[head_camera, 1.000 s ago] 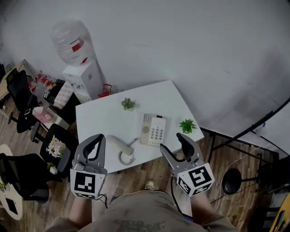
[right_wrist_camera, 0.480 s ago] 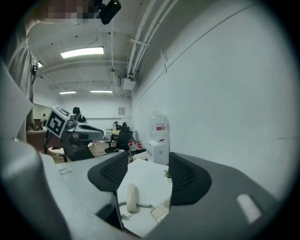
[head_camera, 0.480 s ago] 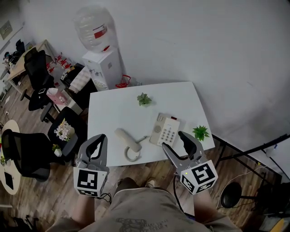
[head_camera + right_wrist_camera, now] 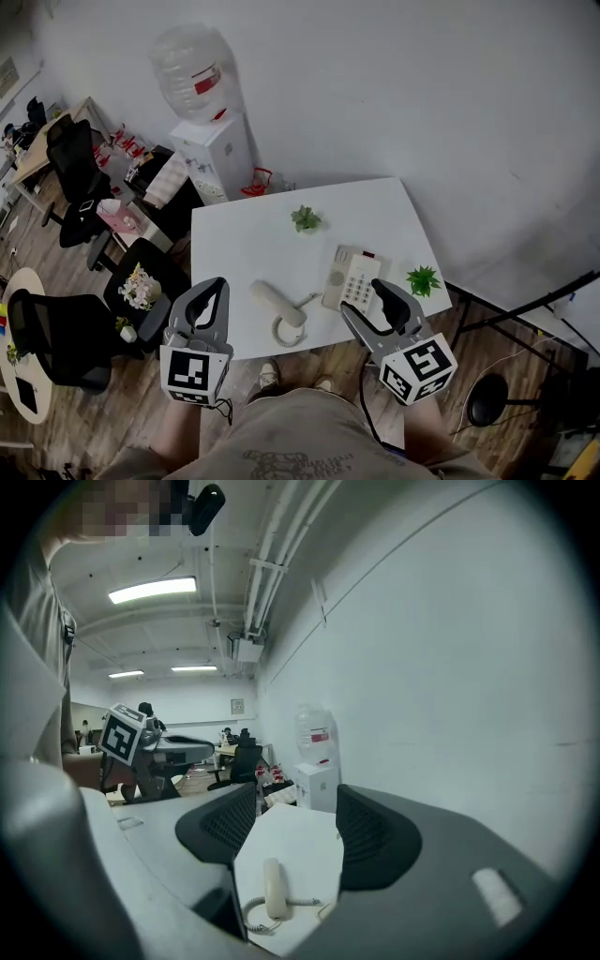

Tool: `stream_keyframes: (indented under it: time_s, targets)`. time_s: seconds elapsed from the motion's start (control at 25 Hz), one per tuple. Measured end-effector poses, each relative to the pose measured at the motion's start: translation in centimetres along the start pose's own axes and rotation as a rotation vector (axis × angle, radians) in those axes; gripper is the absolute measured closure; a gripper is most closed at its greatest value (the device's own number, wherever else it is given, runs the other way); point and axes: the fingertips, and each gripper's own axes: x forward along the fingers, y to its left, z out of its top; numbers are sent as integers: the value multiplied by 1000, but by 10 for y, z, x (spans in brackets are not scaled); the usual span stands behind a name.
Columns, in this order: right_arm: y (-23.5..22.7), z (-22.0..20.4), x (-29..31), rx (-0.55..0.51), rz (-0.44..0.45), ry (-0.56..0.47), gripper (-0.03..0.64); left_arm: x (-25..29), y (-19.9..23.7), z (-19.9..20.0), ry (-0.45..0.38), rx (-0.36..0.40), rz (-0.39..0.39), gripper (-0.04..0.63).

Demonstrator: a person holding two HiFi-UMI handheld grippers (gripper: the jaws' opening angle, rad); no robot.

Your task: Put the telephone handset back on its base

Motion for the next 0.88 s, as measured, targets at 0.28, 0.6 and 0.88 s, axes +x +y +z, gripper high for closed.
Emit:
stream_keyframes:
  time_s: [0.28, 0.6, 0.88]
  targets:
    - [9, -6, 20, -3, -2, 29, 324, 4, 15, -13, 29, 3, -18, 595]
    - [23, -21, 66, -44, 58, 98, 324, 8, 21, -34, 64, -9, -15, 595]
    - [43, -71, 118, -90, 158, 247, 323, 9, 30, -72, 149, -46, 8, 595]
